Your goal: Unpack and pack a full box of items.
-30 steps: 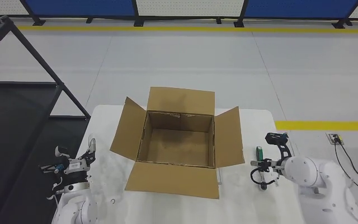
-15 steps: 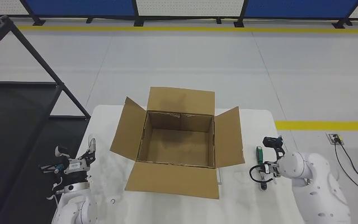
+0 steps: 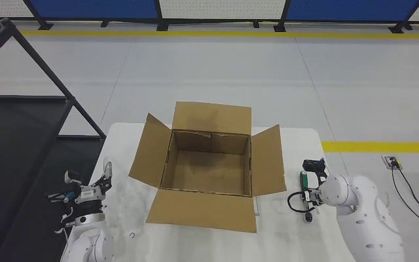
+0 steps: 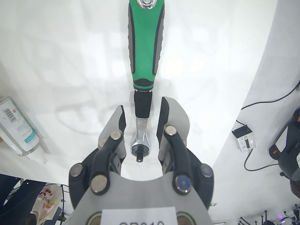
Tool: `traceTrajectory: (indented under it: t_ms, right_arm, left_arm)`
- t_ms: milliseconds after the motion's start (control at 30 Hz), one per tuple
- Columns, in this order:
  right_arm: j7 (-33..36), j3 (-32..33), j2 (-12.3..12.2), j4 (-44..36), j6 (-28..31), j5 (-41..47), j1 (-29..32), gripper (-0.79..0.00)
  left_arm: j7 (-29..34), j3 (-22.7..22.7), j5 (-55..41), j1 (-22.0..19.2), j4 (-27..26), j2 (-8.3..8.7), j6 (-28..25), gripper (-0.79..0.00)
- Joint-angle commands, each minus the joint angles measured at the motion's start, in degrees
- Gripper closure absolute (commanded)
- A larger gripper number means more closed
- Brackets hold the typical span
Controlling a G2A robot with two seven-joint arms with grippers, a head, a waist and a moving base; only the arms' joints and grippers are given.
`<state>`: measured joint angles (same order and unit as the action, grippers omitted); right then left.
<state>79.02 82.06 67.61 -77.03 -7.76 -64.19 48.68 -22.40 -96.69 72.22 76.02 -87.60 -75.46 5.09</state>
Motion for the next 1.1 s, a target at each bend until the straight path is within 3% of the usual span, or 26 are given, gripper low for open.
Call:
traceTrajectory:
  t_ms: [0,400,467,533,567,700,867,1067]
  right_arm:
    - [-0.11,-0.34,0.02,0.65,-0.09,-0.03,-0.39,-0.336]
    - [-0.27,-2.28,0.13,4.72,-0.56,0.25,-2.56,-0.219]
    - [-0.37,-2.61,0.15,5.39,-0.69,0.25,-2.97,-0.117]
    - [-0.41,-2.77,0.16,5.86,-0.76,0.28,-3.27,-0.071]
    - [-0.42,-2.81,0.15,6.12,-0.87,0.34,-3.43,0.000]
    - [-1.58,-1.49,-0.06,5.11,-1.89,1.09,-3.66,0.000]
    - [-1.49,3.87,-1.05,-3.83,-2.83,2.37,-2.02,0.000]
    - [0.39,10.82,-2.11,-23.27,-3.74,4.77,0.82,0.000]
  left_arm:
    - [0.00,0.00,0.00,0.00,0.00,0.00,0.00,-0.785]
    - [0.00,0.00,0.00,0.00,0.00,0.00,0.00,-0.785]
    - [0.00,0.00,0.00,0.00,0.00,0.00,0.00,-0.785]
    - [0.00,0.00,0.00,0.00,0.00,0.00,0.00,-0.785]
    - [0.00,0.00,0.00,0.00,0.00,0.00,0.00,-0.785]
    - [0.00,0.00,0.00,0.00,0.00,0.00,0.00,-0.785]
    - [0.00,0.00,0.00,0.00,0.00,0.00,0.00,-0.785]
    - [0.00,0.00,0.00,0.00,0.00,0.00,0.00,-0.785]
